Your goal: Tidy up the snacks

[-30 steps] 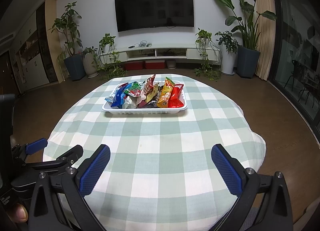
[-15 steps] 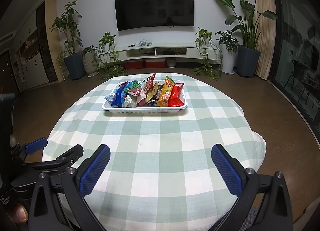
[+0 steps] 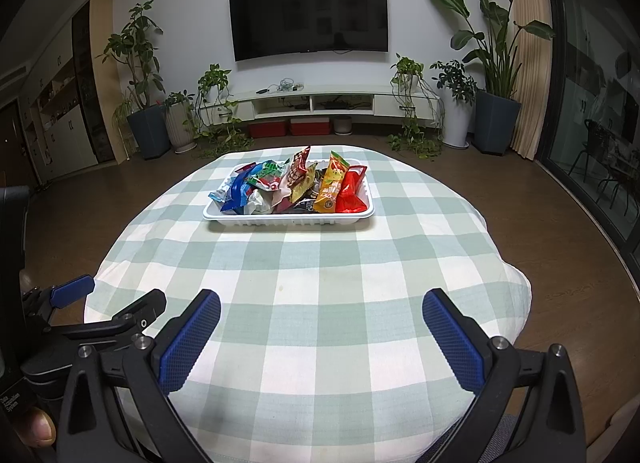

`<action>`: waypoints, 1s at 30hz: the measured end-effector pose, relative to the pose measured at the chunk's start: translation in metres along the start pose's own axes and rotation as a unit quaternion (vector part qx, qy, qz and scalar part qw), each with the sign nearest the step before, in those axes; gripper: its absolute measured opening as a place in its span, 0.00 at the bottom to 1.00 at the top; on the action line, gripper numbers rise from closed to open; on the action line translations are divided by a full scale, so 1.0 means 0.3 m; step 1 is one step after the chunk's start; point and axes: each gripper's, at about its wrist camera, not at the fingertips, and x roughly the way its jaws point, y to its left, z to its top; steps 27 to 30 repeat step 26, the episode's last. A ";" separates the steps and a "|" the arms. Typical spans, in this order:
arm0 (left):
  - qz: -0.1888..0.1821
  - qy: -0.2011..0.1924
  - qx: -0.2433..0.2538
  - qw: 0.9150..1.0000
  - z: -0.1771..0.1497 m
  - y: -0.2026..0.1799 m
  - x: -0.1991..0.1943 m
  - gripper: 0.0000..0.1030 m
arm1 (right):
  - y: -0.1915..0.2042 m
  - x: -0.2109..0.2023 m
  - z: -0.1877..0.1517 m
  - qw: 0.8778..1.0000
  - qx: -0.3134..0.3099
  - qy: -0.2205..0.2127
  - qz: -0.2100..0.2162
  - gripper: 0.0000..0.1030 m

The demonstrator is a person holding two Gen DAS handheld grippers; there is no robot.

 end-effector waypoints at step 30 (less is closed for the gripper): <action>-0.003 0.003 0.011 1.000 -0.009 0.003 0.025 1.00 | -0.026 -0.069 -0.127 1.000 0.002 0.013 0.000 1.00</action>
